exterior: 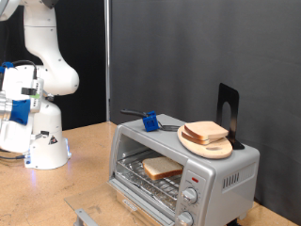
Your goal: Make a piece of toast with the oven
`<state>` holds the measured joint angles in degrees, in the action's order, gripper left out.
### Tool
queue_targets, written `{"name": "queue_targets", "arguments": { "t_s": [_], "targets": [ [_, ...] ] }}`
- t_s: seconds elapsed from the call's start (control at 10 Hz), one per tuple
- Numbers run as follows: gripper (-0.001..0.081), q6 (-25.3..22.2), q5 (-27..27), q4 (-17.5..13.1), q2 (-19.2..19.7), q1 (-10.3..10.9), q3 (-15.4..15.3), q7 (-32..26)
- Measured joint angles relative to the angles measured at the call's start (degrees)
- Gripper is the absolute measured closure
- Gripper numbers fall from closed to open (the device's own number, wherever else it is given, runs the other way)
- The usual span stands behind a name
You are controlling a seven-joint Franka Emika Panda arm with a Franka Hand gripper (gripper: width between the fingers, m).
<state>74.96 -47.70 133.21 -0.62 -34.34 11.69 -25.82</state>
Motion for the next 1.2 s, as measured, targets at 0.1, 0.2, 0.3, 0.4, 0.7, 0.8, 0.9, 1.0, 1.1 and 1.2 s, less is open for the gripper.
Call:
{"name": "queue_targets", "arguments": {
  "t_s": [0.1, 0.2, 0.3, 0.4, 0.7, 0.8, 0.9, 1.0, 1.1, 1.2],
  "targets": [
    [-0.0002, 1.1, 0.1, -0.1, 0.5, -0.6, 0.6, -0.1],
    [-0.0002, 3.3, 0.0, -0.4, 1.4, -1.2, 1.4, -0.1],
    [-0.0002, 6.2, -0.6, -0.7, 2.6, -1.8, 2.0, -0.2],
    [-0.0002, 9.4, -1.3, -1.1, 4.0, -2.2, 2.4, -0.2],
    [-0.0002, 13.5, -1.1, -4.3, 10.4, -2.3, 2.7, 0.3],
    [-0.0002, 14.5, -0.6, -5.7, 13.0, -2.3, 2.7, 0.4],
    [-0.0002, 15.6, -0.3, -7.0, 15.4, -2.3, 2.7, 0.4],
    [-0.0002, 16.3, -0.2, -8.3, 17.9, -2.3, 2.7, 0.0],
    [-0.0002, 17.1, -0.4, -9.7, 20.4, -2.3, 2.6, -1.0],
    [-0.0002, 17.7, -0.6, -11.1, 22.7, -2.3, 2.3, -2.3]
  ]
}}
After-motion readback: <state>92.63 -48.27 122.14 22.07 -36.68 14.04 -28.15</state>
